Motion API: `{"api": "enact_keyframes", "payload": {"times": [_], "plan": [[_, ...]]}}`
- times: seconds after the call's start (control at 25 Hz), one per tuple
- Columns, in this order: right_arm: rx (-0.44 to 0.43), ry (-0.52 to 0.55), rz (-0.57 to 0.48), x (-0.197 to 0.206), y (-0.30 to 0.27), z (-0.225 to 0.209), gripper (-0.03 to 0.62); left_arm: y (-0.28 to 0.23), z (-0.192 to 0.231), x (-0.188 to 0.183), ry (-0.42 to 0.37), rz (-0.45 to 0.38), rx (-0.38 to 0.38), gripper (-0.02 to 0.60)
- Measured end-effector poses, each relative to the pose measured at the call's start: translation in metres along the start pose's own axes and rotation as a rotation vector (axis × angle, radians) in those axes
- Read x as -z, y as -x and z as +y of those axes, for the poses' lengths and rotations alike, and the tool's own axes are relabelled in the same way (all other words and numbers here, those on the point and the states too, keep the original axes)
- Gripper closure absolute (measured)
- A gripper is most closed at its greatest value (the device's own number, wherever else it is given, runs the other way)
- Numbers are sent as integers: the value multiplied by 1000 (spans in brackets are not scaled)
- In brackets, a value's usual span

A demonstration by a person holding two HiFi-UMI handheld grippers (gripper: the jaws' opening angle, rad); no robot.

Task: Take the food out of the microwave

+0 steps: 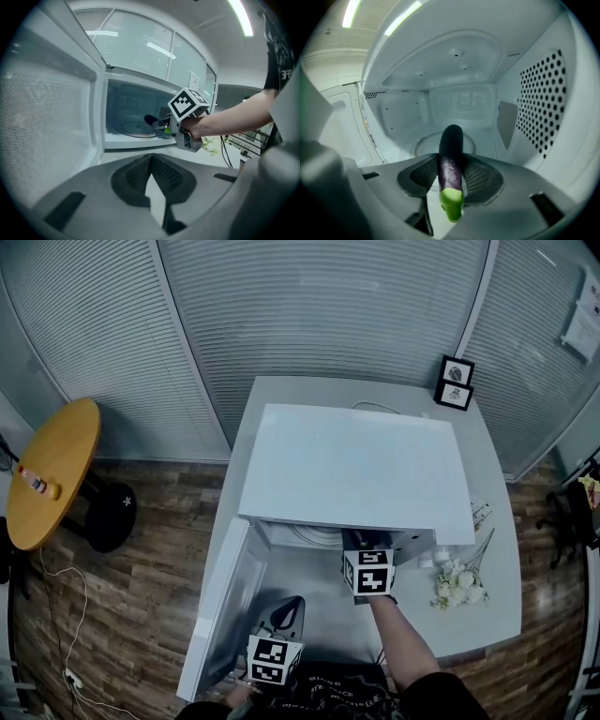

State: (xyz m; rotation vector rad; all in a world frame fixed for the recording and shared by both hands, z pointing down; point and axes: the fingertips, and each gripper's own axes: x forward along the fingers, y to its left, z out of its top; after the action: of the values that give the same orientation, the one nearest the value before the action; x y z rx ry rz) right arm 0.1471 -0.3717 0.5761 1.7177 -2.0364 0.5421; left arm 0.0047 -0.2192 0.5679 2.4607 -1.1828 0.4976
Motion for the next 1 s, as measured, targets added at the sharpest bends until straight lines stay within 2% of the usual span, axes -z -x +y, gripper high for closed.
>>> {"api": "enact_keyframes", "payload": {"times": [0.44,1.0], "plan": [[5,6,-46,-8,30,4,439,8,-5,-2,4,-29,3,574],[-7,-10,-57,13,75,9,439,22,-25,1,-14,-62,18,574]]}}
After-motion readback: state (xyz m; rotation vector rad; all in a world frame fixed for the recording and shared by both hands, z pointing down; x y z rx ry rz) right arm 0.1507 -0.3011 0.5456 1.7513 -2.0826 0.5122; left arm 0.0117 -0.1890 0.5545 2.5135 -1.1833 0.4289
